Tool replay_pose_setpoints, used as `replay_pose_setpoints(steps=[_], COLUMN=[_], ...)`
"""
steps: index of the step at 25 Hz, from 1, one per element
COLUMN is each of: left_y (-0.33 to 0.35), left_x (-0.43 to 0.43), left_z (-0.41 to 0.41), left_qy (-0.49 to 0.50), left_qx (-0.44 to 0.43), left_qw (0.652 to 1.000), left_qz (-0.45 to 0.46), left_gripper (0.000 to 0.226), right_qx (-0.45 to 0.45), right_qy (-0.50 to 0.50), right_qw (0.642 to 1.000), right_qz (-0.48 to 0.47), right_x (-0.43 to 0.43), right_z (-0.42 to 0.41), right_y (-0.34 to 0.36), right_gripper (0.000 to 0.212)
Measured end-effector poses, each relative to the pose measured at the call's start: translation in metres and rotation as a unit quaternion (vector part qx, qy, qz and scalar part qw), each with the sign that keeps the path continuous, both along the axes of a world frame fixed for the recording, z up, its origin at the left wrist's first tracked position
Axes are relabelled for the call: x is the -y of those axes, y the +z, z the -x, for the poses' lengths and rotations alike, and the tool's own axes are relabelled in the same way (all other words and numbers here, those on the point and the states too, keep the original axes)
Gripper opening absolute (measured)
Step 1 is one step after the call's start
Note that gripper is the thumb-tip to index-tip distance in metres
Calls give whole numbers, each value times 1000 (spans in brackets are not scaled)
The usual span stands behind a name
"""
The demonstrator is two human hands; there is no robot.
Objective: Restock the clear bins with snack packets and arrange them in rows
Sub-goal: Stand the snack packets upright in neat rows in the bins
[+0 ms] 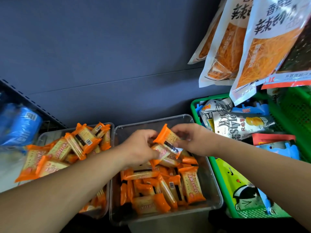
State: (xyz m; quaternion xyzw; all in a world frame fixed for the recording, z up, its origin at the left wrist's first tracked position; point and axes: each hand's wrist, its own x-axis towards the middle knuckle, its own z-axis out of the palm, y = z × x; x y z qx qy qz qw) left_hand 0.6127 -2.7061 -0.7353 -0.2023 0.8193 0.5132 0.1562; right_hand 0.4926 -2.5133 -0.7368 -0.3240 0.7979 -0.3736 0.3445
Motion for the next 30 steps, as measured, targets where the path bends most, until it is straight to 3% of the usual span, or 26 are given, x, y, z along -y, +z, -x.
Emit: replay_pose_setpoints(steps=[3,6,10,14,16,19,23,30], left_y=[5,12,21,27,28,27,25,27], left_x=[10,9,-15,-22,-19,-15,-10,-8], left_z=[0,5,14,16,15,14,13,14], left_qy=[83,182,201,195,189,188,190,170], left_qx=[21,-15,-70,-76,-68,-59,-51,-49], left_qw=[995,983,969,964,966,970,972,973], left_qz=[46,-20,-124,-162,-165,-143,-132,-147], left_gripper=[46,37,36,32,31,27,27,30], right_qx=[5,43,168,269,239,163,163,190], right_qy=[-110,-190,-188,-180,-194,-247,-281,-274], right_qw=[994,981,967,939,945,949,937,938], right_qz=[18,5,46,113,113,113,130,90], right_x=[-5,-4,9,9,3,-4,-8,-7], right_z=[1,3,-5,-1,4,6,7,12], right_y=[3,7,12,22,21,17,17,11], right_gripper=[19,35,40,20,20,43,60,26])
